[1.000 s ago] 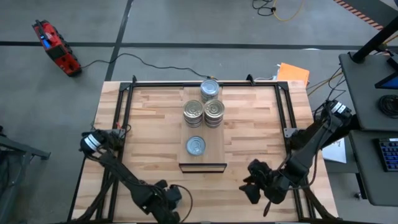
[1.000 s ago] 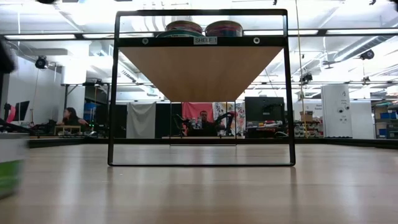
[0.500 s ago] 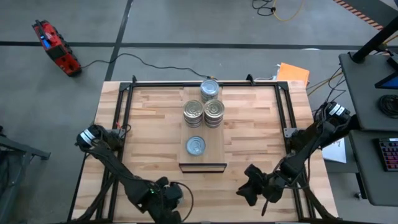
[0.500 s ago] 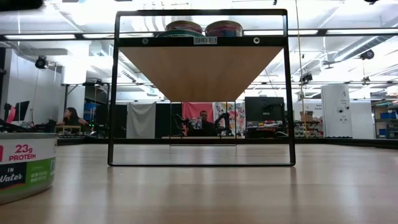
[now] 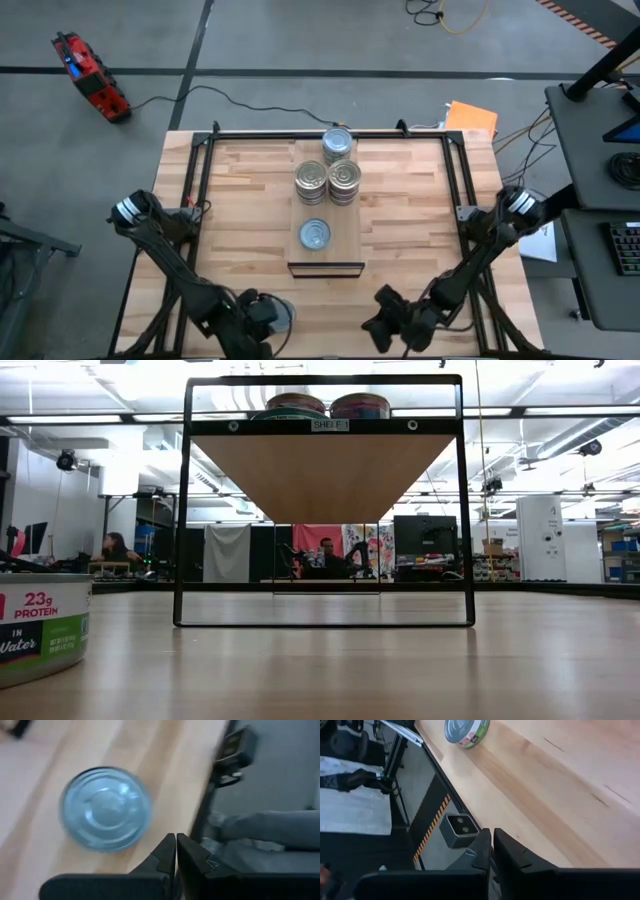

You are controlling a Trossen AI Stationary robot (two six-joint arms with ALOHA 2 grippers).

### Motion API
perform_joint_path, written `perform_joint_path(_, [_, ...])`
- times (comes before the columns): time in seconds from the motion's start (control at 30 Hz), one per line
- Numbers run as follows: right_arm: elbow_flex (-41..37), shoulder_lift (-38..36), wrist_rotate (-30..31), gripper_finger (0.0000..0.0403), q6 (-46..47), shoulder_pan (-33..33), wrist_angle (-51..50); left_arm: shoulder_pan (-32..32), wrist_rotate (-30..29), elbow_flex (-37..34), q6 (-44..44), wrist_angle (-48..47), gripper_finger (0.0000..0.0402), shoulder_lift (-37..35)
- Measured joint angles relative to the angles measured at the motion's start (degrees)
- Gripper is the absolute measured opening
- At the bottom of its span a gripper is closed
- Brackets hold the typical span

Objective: Stack canned seafood by type on shelf
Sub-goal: Stack the green tuna can on top of the green tuna can on the shelf

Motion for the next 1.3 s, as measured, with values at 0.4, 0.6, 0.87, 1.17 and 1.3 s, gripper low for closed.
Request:
perform_joint_path(0.4, [10.63, 11.28, 0.82, 0.0013, 5.55, -1.14, 0.07, -0.46, 2.47, -19.21, -0.96, 20.12, 0.0, -7.7])
perform_joint_path(0.6, [12.79, 15.43, 1.22, 0.0013, 10.25, -1.56, -0.1, -0.41, 2.41, -21.29, -0.77, 19.71, 0.0, -6.97])
perform_joint_path(0.87, [14.46, 18.12, 3.63, 0.0013, 11.82, -3.1, 0.08, -0.29, -0.56, -24.2, -0.24, 19.13, 0.0, -6.93])
perform_joint_path(1.17, [14.37, 18.17, 3.61, 0.0013, 10.6, -5.33, -0.54, -0.07, -2.48, -28.24, 2.25, 27.22, 0.0, -6.94])
perform_joint_path(1.3, [14.37, 18.62, 3.71, 0.0013, 11.17, -5.49, -0.37, -0.07, -4.01, -30.5, 2.25, 33.24, 0.0, -6.93])
